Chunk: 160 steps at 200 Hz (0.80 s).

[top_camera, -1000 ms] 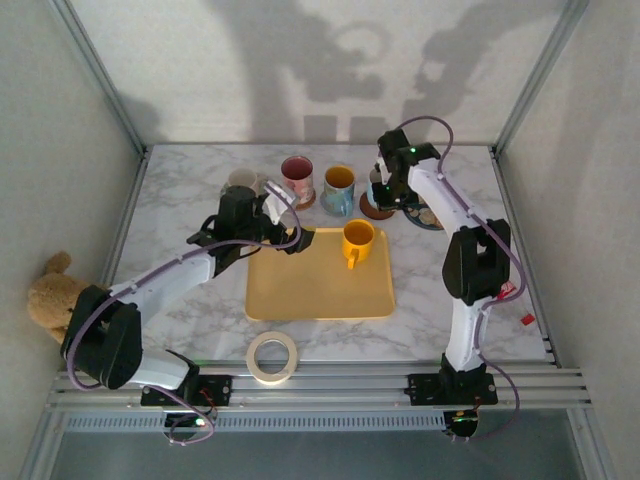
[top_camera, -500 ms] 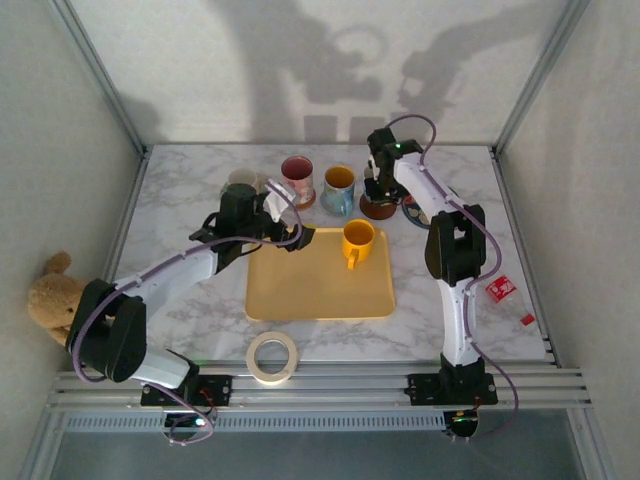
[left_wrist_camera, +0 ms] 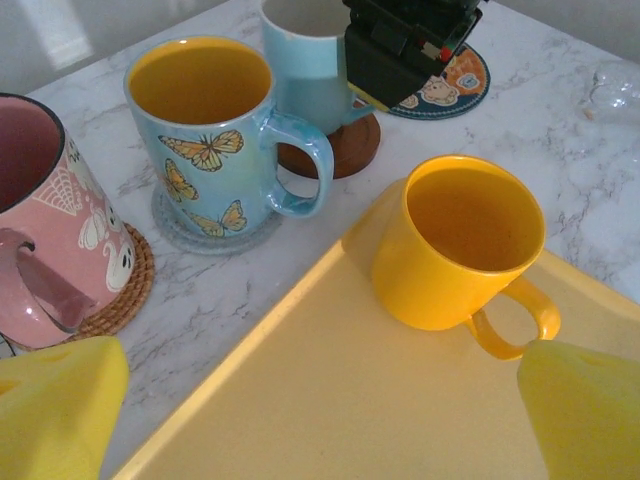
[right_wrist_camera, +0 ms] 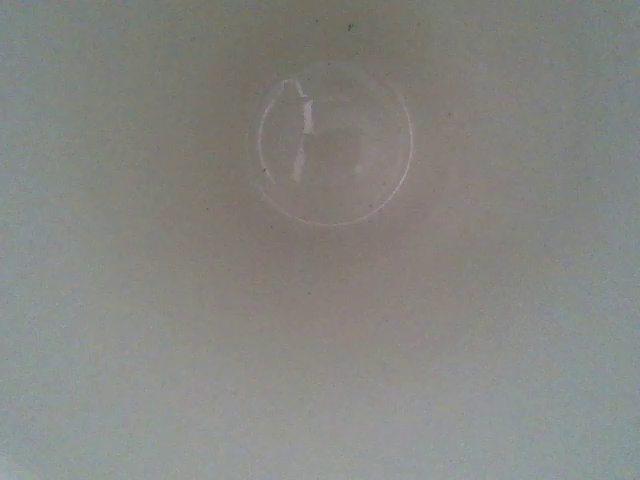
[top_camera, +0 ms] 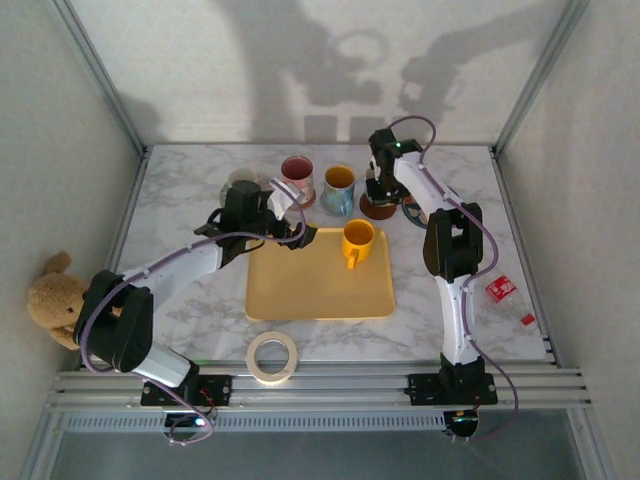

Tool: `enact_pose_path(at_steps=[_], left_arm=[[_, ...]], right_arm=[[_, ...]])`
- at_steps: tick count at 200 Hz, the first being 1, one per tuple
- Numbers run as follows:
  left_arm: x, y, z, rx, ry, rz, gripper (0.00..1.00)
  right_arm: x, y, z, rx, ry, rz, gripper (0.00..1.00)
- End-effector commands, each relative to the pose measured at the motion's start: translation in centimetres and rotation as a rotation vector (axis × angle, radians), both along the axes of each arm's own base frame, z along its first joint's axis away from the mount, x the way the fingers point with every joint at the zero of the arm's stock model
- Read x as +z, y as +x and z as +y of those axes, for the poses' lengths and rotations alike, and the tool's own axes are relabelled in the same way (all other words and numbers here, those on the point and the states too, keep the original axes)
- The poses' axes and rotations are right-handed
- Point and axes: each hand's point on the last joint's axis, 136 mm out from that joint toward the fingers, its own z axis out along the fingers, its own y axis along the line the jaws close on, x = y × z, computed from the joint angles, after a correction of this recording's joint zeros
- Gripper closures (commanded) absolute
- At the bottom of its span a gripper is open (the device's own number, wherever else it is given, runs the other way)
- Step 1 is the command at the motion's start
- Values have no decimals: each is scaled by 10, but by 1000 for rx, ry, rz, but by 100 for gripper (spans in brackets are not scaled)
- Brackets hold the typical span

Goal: Place the cup by the coaster

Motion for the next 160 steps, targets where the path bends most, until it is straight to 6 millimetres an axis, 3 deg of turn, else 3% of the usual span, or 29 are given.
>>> enact_pose_path(at_steps=[1,160], left_arm=[[10,5,-1,-19,4,-23,0],[9,3,-4,-23,3,-16,0]], right_arm=[[10,11,-1,10,-5,-35,100],[0,-5,-4,2,-9,34,100]])
